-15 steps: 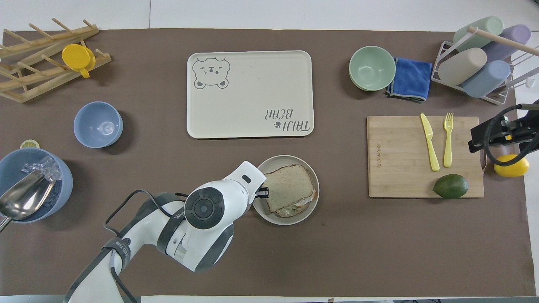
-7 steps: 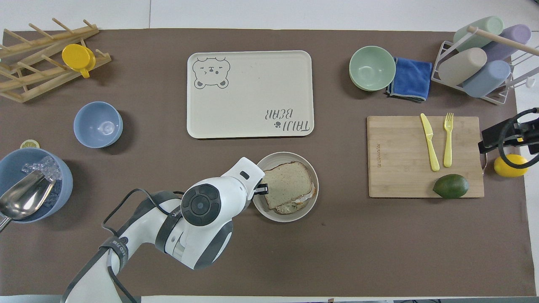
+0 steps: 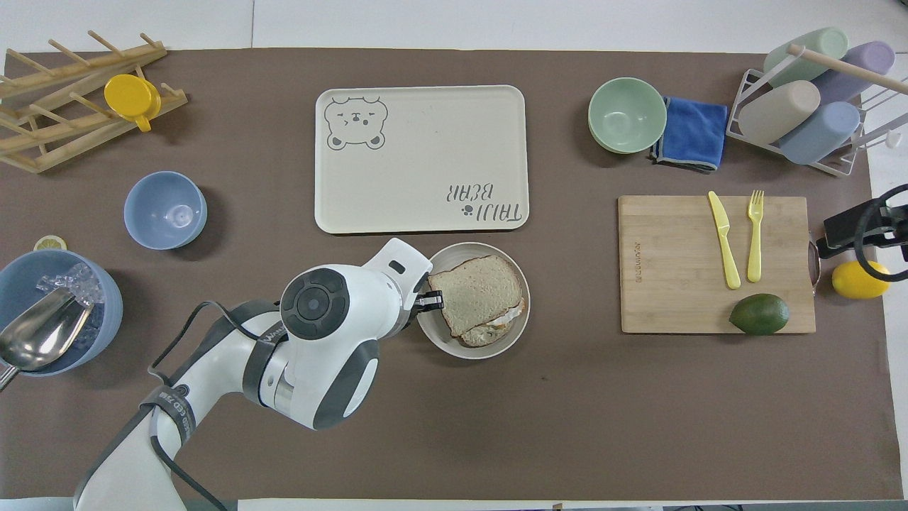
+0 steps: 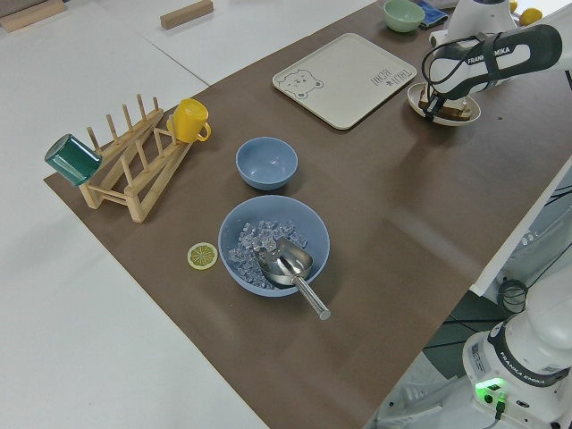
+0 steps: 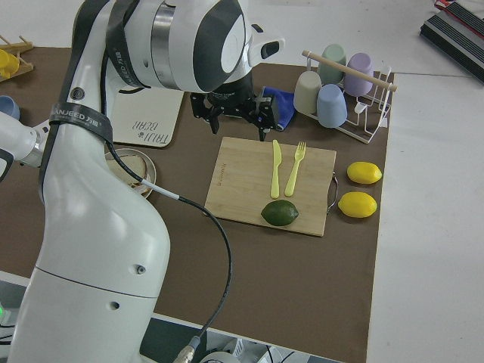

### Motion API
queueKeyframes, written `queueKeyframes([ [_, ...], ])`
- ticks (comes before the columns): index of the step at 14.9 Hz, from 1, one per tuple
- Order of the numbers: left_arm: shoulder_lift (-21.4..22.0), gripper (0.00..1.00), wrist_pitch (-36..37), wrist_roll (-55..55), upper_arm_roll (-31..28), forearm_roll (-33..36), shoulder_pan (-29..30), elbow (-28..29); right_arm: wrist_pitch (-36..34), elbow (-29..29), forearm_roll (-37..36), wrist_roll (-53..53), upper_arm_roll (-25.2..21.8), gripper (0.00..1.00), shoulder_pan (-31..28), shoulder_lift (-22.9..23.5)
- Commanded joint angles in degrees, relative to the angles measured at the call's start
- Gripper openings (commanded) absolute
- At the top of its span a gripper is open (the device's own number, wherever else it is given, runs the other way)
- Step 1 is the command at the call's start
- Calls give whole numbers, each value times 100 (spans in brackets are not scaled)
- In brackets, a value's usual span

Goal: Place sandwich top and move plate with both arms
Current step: 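Lift and carry the plate onto the bear tray with the left gripper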

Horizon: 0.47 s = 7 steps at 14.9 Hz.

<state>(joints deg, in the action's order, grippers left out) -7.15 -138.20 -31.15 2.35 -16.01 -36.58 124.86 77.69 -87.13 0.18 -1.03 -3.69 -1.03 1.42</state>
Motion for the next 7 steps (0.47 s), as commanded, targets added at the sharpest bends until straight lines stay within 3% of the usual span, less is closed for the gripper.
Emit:
queueKeyframes([
  [1, -6, 0, 679, 408, -16, -349, 256, -506, 44, -173, 53, -82, -61, 100, 15, -177],
  [7, -94, 0, 918, 417, -16, -543, 695, -1085, 97, -199, 44, -99, -105, 100, 50, -204],
])
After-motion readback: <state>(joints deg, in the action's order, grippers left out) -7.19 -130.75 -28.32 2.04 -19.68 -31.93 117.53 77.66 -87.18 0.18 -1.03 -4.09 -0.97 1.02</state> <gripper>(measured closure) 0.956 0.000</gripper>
